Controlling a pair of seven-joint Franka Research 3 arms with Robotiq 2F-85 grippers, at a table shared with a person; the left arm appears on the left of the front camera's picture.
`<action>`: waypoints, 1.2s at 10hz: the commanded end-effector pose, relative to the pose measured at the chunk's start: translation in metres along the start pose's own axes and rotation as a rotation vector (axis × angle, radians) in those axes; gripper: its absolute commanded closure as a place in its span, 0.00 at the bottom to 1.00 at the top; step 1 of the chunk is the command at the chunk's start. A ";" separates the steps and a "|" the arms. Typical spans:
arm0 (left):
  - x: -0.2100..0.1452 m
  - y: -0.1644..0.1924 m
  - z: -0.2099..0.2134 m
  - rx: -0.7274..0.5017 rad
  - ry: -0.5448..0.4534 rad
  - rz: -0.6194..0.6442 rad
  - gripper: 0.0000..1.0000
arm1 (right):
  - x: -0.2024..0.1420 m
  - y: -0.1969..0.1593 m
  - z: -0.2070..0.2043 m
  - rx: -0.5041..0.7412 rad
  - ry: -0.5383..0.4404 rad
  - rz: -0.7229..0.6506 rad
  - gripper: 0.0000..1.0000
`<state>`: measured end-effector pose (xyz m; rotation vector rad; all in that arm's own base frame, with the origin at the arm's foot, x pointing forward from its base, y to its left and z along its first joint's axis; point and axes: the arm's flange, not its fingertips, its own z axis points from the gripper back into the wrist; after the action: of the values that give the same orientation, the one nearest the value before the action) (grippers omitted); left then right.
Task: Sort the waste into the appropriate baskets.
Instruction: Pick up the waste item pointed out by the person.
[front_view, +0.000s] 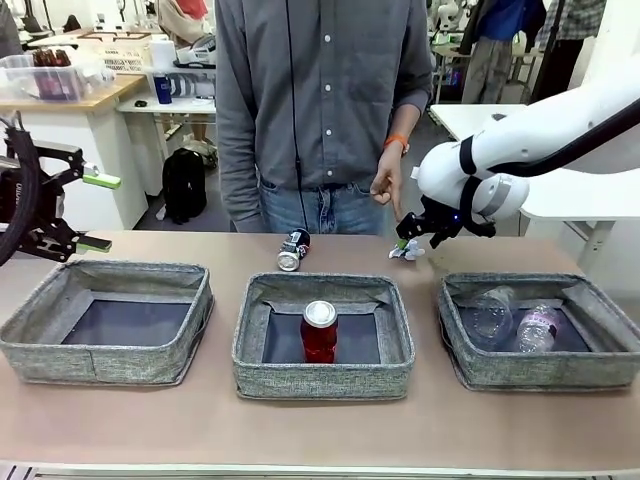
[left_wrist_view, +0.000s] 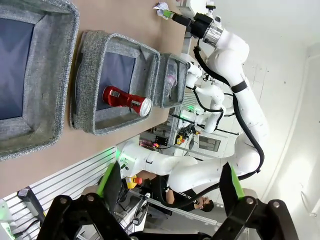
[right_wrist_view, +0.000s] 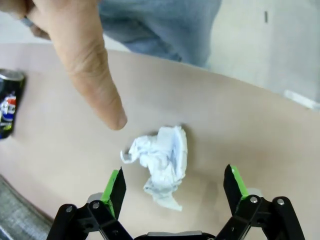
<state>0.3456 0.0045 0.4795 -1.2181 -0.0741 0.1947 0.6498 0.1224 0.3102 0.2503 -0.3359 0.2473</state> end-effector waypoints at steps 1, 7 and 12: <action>0.001 -0.002 0.003 -0.006 0.006 -0.006 0.00 | 0.001 -0.005 -0.005 0.061 -0.050 0.029 0.00; 0.001 -0.002 0.003 -0.006 0.006 -0.006 0.00 | 0.005 -0.001 -0.009 0.097 -0.053 -0.001 0.60; 0.001 -0.002 0.003 -0.006 0.006 -0.006 0.00 | 0.003 0.000 -0.013 0.102 -0.010 -0.002 1.00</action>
<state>0.3456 0.0045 0.4795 -1.2181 -0.0741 0.1947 0.6524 0.1306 0.2988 0.3201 -0.3408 0.2401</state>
